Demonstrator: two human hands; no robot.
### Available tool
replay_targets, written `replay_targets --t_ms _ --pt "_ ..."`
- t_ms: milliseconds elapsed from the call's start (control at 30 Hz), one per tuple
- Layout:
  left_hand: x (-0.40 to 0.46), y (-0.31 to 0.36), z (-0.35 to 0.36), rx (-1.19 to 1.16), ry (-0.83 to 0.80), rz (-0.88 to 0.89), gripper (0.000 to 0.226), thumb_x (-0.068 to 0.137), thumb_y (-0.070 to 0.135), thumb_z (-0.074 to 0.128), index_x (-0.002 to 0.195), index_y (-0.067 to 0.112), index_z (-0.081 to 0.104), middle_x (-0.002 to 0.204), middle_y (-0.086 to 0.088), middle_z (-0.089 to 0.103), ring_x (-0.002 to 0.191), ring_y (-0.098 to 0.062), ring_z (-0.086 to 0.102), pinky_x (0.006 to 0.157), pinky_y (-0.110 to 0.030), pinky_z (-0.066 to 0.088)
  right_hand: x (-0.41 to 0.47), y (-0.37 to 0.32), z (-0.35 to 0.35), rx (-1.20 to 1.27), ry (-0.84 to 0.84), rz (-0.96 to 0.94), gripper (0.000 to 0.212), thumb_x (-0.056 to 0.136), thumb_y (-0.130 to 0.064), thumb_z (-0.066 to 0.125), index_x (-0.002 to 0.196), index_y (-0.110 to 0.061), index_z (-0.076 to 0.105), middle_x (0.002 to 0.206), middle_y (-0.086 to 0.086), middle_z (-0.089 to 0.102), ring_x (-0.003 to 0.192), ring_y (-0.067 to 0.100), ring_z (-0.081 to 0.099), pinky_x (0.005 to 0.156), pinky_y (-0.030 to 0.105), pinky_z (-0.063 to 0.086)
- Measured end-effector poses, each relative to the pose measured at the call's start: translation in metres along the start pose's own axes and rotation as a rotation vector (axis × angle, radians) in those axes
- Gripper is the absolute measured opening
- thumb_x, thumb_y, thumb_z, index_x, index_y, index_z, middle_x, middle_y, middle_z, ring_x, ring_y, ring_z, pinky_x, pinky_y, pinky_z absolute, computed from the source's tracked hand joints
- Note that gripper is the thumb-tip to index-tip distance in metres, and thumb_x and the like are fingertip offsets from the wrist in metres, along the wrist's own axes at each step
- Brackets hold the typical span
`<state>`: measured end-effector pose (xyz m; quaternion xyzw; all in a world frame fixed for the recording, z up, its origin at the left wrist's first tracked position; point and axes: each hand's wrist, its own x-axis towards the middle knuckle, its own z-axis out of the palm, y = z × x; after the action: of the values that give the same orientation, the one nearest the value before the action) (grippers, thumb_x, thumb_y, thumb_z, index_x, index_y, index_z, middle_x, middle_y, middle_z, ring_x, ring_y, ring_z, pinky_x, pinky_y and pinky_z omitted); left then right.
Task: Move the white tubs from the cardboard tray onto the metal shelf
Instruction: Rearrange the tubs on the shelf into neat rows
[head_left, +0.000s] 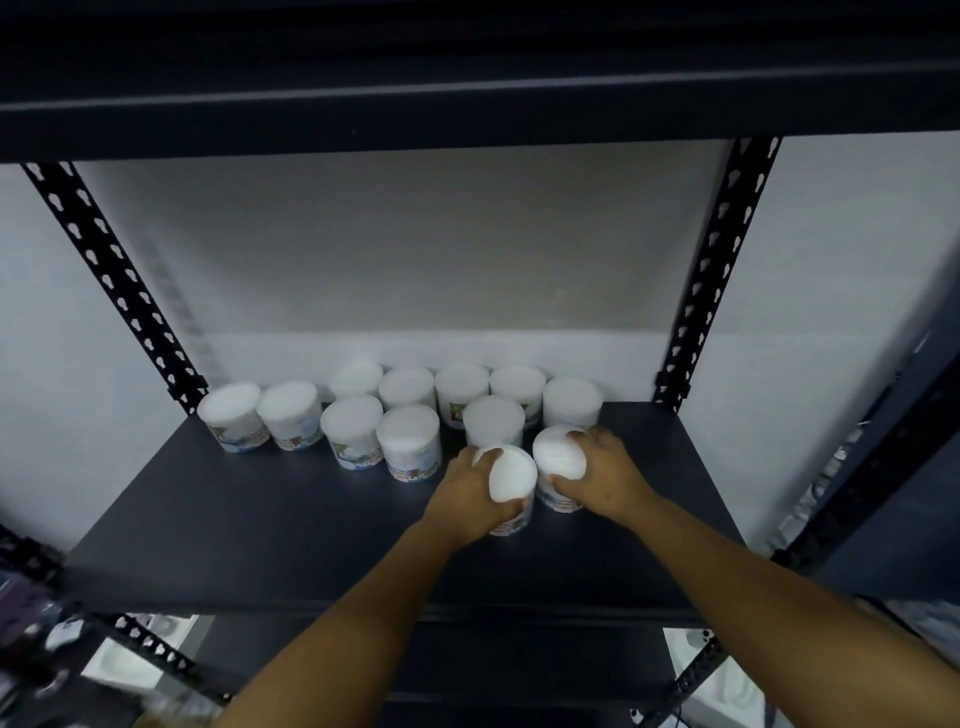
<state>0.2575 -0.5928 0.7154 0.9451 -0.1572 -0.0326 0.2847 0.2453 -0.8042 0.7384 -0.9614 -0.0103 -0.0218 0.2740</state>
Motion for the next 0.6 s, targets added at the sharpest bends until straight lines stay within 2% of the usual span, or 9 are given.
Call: replay_targets --t_ms 333,600 --pt "0.01 0.023 0.012 -0.017 -0.041 0.05 0.08 0.079 0.045 0.069 0.144 0.018 0.031 0.148 -0.007 0.026 0.133 -0.026 0.03 0.109 -0.033 0.029 -0.017 0.031 -0.013 0.032 0.051 0.066 0.075 0.074 -0.037 0.076 0.136 -0.011 0.043 0.141 0.011 0.034 0.129 0.026 0.032 0.107 0.032 0.03" --pt "0.026 0.033 0.02 -0.023 -0.065 0.061 0.081 0.078 0.045 0.07 0.144 0.018 0.031 0.148 -0.008 0.027 0.132 -0.025 0.033 0.11 -0.032 0.03 -0.016 0.039 -0.022 0.036 0.059 0.089 0.074 0.075 -0.036 0.075 0.136 -0.011 0.042 0.141 0.012 0.034 0.129 0.027 0.031 0.107 0.033 0.03"
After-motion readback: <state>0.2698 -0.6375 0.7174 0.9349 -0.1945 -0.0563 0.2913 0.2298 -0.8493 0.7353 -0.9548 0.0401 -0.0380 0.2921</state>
